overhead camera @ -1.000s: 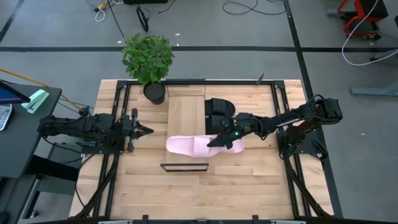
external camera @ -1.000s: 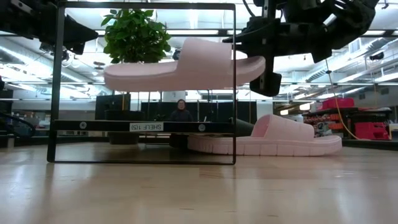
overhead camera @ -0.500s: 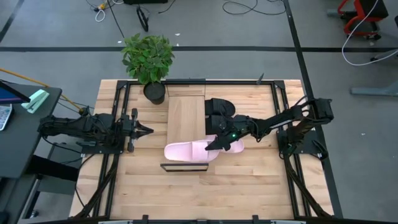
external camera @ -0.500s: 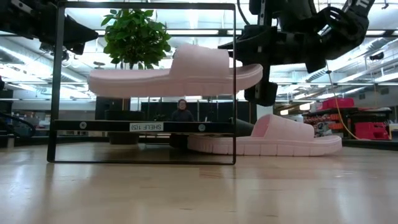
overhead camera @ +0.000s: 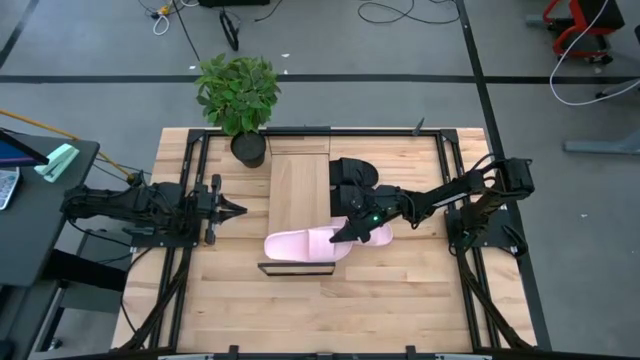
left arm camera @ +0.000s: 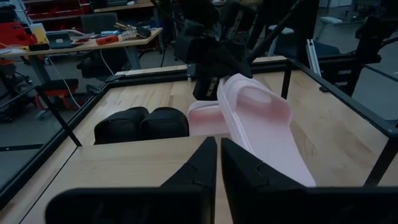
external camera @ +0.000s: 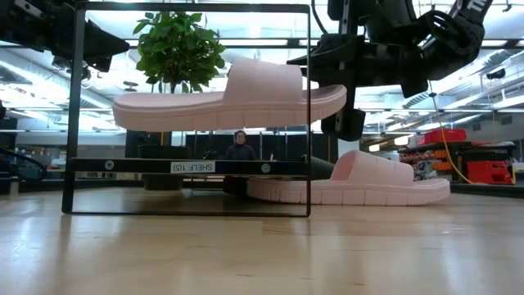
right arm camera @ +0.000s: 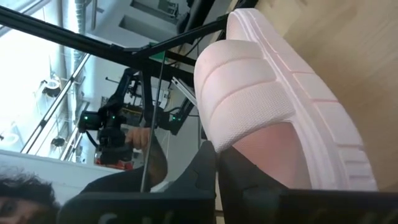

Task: Pick and place slides into the shelf
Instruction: Put the bottom pink slipper on the shelf

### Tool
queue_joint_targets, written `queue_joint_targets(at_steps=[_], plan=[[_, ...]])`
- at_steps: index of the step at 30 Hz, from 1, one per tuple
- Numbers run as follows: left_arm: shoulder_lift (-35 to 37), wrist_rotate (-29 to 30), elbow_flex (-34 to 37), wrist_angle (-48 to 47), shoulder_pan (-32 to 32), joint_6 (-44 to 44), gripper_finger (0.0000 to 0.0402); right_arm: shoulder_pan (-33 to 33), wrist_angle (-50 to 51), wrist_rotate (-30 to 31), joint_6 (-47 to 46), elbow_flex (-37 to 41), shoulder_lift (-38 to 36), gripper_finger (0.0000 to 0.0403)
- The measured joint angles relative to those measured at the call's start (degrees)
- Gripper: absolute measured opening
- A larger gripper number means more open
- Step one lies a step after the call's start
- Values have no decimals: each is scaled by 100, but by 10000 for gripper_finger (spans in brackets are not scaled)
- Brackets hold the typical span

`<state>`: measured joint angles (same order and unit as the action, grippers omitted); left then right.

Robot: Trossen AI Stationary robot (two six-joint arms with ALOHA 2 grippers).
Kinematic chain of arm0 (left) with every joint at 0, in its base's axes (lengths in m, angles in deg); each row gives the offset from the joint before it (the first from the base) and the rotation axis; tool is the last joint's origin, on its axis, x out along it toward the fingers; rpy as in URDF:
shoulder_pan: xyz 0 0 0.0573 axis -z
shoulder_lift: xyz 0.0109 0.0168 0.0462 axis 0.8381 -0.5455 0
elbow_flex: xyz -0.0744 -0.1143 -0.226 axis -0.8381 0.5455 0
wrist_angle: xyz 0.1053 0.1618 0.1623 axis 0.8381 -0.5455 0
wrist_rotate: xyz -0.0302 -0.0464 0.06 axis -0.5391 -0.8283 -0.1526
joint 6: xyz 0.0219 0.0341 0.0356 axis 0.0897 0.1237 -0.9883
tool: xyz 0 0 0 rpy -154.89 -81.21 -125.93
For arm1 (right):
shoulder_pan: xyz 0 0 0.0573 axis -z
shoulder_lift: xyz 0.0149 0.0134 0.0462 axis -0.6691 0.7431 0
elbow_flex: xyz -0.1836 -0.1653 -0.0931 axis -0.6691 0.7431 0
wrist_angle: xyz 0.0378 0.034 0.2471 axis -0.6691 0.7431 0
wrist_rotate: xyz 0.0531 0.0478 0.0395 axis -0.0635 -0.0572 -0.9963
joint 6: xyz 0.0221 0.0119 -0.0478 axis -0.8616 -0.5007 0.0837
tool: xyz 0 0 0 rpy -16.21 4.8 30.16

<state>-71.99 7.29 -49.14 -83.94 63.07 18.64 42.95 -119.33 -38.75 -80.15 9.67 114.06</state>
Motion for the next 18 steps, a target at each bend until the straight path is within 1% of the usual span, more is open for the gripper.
queue_joint_targets(at_steps=[4, 13, 18], plan=[[0, 0, 0, 0, 0, -1, 34, -46, 0, 37, -39, 0, 0, 2], [0, 1, 0, 0, 0, -2, 23, -164, 52, 215, -94, 0, 0, 2], [0, 0, 0, 0, 0, -2, 28, -162, 77, 298, -94, 0, 0, 2]])
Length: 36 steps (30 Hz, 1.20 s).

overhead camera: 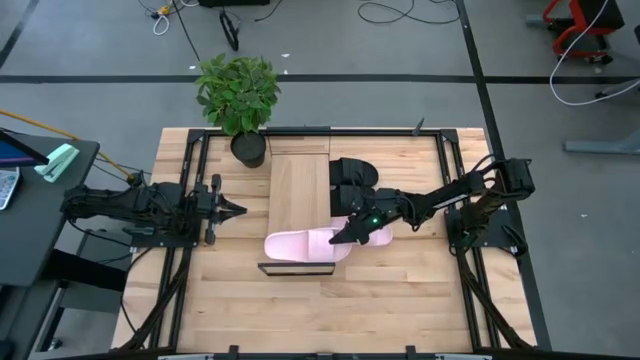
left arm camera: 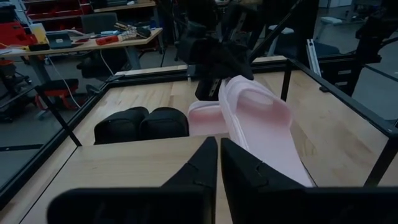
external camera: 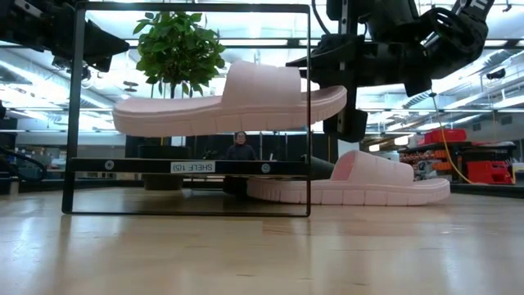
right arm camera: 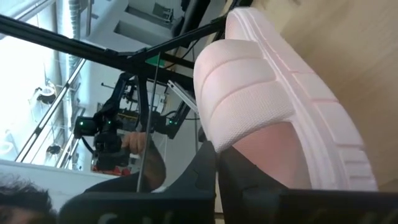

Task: Pick and place slides into the shelf
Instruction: Put the bottom pink slipper on the shelf

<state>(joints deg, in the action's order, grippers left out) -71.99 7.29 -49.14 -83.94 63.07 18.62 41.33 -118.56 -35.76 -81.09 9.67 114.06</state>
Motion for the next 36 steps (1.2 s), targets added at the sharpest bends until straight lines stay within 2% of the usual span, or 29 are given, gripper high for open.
queue_joint_targets(at_steps=[12, 23, 36], plan=[[0, 2, 0, 0, 0, -2, 26, -40, 60, 50, -39, -3, 146, 2], [-7, 2, 0, -9, 0, 0, 36, -100, -827, -19, -316, -7, 817, 2], [-7, 2, 0, -15, 0, 0, 33, -100, -760, -149, -288, -7, 828, 2]])
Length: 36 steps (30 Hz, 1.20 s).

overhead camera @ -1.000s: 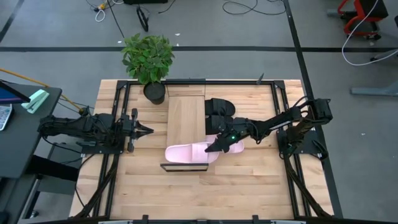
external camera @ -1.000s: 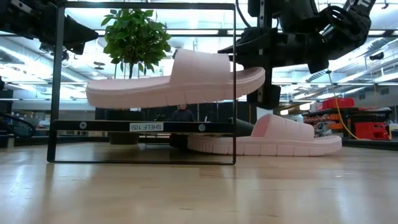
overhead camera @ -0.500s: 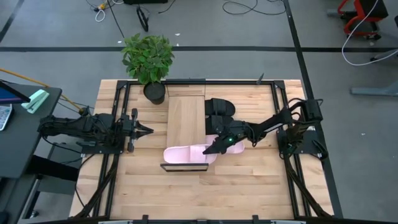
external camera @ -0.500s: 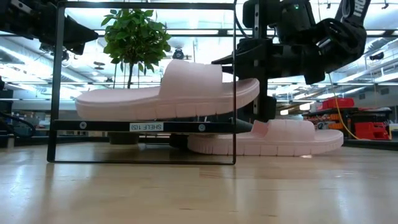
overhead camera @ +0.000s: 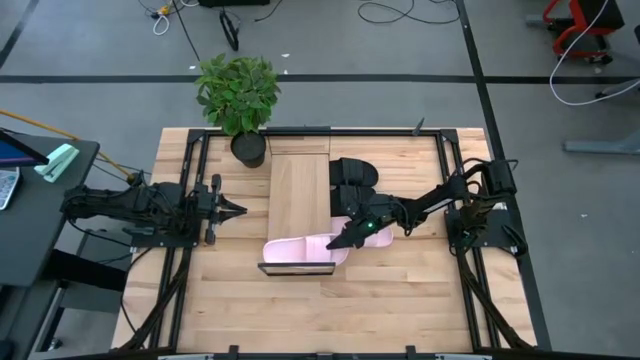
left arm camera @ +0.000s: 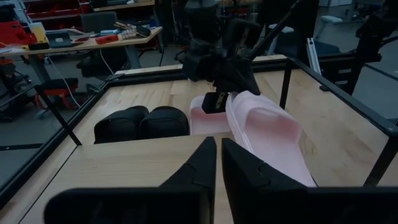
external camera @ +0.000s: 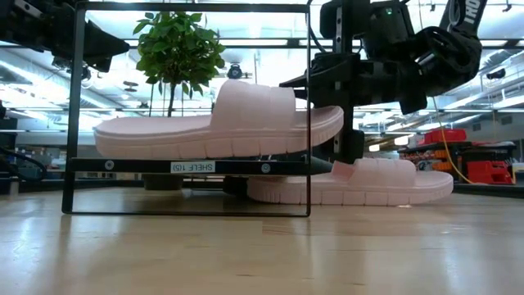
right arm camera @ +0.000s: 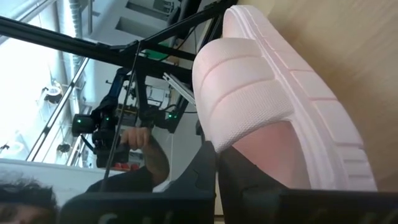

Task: Pick and place slides into the shelf
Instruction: Put the bottom pink slipper on the shelf

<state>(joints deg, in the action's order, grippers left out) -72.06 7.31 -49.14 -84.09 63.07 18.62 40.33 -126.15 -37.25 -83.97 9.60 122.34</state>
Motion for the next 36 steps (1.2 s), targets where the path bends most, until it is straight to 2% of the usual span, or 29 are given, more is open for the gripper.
queue_joint_targets(at_steps=[19, 36], plan=[[0, 0, 0, -2, 0, 0, 32, 7, 344, 137, 283, -9, 0, 33], [0, 11, 0, -4, 0, 0, 36, 4, 348, 102, 406, 1, 2, 94]])
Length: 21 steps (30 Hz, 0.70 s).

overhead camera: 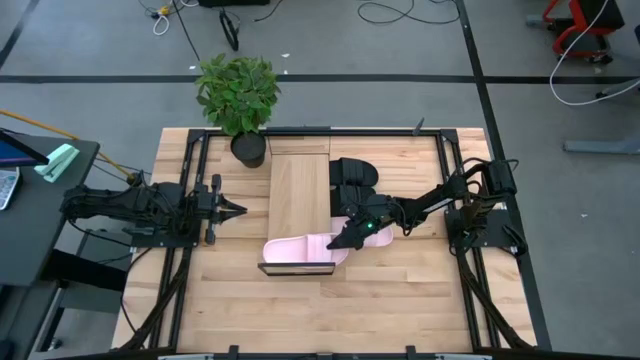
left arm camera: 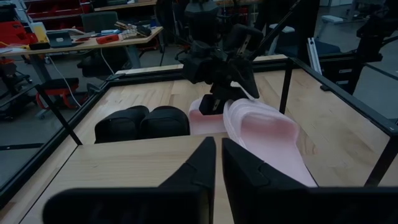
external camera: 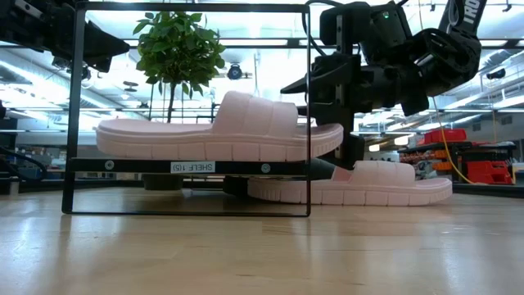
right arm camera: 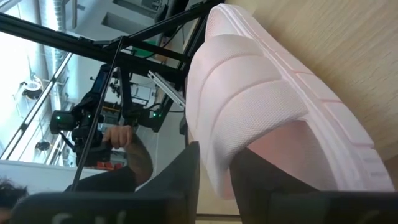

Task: Pick and place slides into the shelf
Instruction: Put the bottom pink slipper on the shelf

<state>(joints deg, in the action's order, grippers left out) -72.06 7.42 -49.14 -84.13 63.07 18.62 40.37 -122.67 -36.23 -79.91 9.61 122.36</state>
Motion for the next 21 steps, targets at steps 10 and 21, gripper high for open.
queue_joint_targets(at_steps=[10, 21], plan=[[0, 0, 0, 0, 0, 0, 37, -2, 25, -93, 189, 2, 2, 122], [0, 0, 0, 1, 0, 0, 40, -2, 96, -172, 293, 2, 3, 170]])
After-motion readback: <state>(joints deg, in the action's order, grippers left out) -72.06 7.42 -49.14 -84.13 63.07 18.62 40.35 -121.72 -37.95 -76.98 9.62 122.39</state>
